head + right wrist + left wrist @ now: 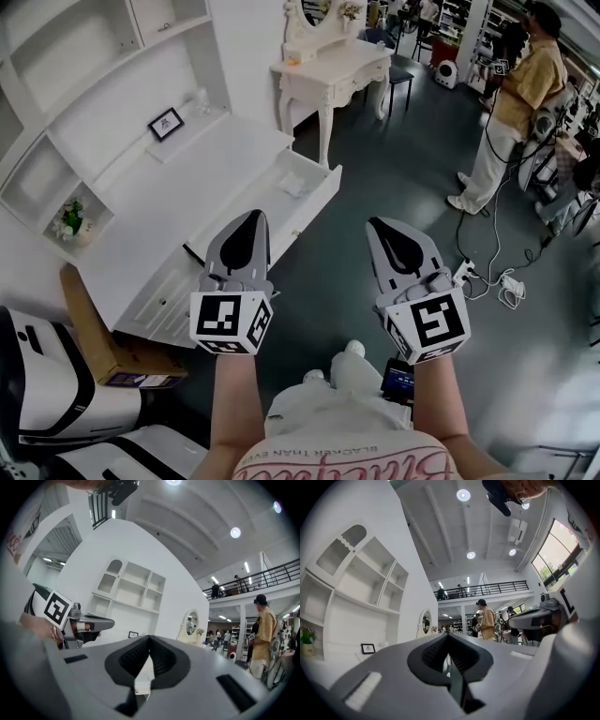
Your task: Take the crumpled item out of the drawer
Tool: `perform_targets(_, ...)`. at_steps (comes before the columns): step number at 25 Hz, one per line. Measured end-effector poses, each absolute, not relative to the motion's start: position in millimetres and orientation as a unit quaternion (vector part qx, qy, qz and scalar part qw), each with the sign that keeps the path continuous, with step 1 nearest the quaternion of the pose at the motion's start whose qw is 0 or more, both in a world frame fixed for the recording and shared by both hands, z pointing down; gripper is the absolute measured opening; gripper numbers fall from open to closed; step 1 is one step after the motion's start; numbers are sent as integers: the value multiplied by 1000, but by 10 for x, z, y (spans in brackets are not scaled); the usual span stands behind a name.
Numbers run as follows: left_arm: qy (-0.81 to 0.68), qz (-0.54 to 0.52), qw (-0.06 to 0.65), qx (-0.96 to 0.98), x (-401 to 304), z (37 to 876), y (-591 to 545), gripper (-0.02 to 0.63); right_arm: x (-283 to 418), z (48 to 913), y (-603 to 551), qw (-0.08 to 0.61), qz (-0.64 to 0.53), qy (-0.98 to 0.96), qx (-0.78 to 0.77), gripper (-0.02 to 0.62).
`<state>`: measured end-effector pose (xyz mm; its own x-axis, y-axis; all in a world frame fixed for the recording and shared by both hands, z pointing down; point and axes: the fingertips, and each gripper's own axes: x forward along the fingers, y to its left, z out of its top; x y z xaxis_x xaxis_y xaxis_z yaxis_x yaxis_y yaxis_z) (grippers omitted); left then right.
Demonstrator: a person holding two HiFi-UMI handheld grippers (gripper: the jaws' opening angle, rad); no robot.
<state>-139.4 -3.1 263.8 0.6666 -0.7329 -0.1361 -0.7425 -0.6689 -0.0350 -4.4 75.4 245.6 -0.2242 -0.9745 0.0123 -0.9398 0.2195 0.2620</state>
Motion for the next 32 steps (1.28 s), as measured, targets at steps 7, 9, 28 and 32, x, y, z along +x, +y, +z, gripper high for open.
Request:
perform_targets(7, 421, 43, 46, -905, -1118, 2731, -545, 6, 271, 2612, 172, 79, -92, -786, 606, 6)
perform_targets(9, 431, 40, 48, -900, -1014, 2743, -739, 6, 424, 2623, -61, 73, -89, -791, 601, 6)
perform_targets(28, 525, 10, 36, -850, -259, 2845, -2275, 6, 1468, 2700, -2038, 50, -56, -842, 534, 6)
perform_targets(32, 542, -2, 14, -840, -283, 2998, -2459, 6, 1441, 2836, -2246, 60, -44, -850, 521, 6)
